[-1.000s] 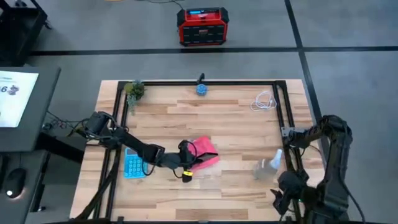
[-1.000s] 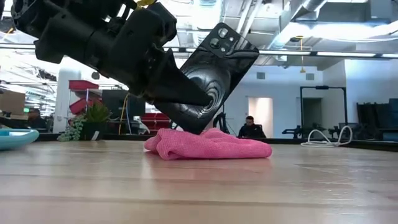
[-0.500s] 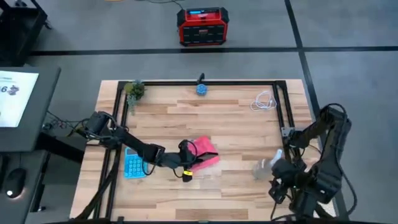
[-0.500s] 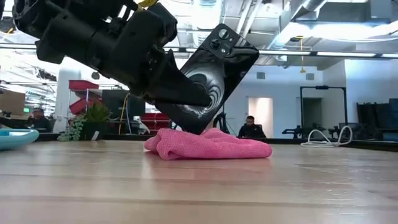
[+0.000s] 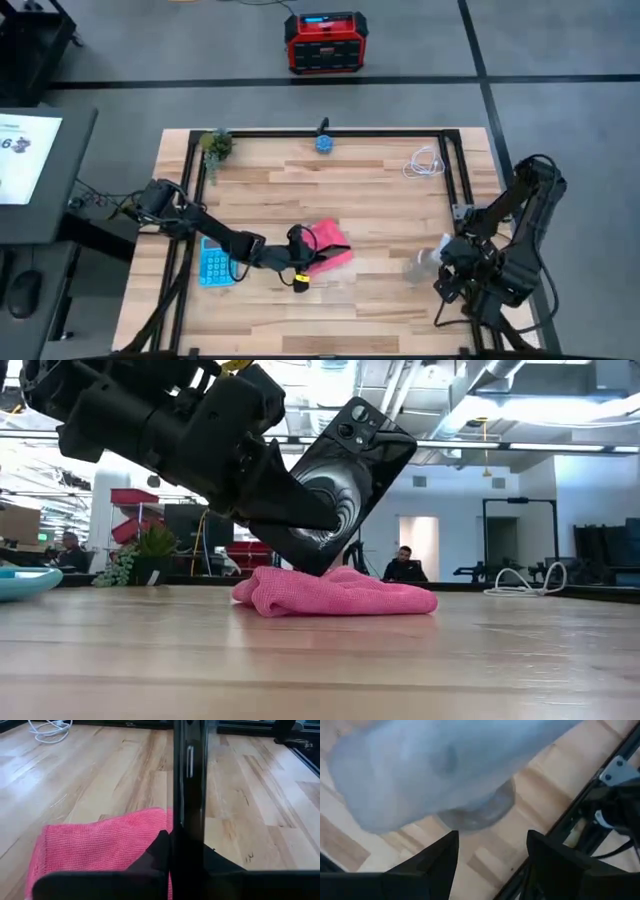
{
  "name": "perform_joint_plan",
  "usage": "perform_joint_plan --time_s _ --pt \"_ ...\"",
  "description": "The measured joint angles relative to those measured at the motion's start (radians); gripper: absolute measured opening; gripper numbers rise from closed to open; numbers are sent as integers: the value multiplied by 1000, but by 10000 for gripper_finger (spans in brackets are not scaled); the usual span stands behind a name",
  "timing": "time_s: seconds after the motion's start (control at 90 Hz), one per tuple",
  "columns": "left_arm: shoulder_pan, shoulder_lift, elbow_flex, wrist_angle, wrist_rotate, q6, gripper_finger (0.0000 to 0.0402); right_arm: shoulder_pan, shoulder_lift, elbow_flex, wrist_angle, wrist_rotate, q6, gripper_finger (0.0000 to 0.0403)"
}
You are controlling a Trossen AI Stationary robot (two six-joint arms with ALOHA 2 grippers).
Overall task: Apply microfiber cloth
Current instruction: Spray the black cellphone with the transparent spray bottle
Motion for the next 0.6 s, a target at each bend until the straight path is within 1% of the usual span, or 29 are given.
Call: perform_joint_plan --time_s 0.089,0.2,0.344,0.544,0.6 --pt "0 0 0 0 0 -3 9 -29 0 -16 1 5 -45 220" --pt "0 0 0 1 0 -4 9 -72 0 -37 0 47 -91 220" --pt "0 0 0 1 0 -6 9 -129 0 -45 0 59 -179 220" --pt "1 0 0 0 0 -6 9 -212 -33 -54 1 225 -238 220" --pt "1 0 0 0 0 -6 9 -248 -47 -68 1 253 -249 220"
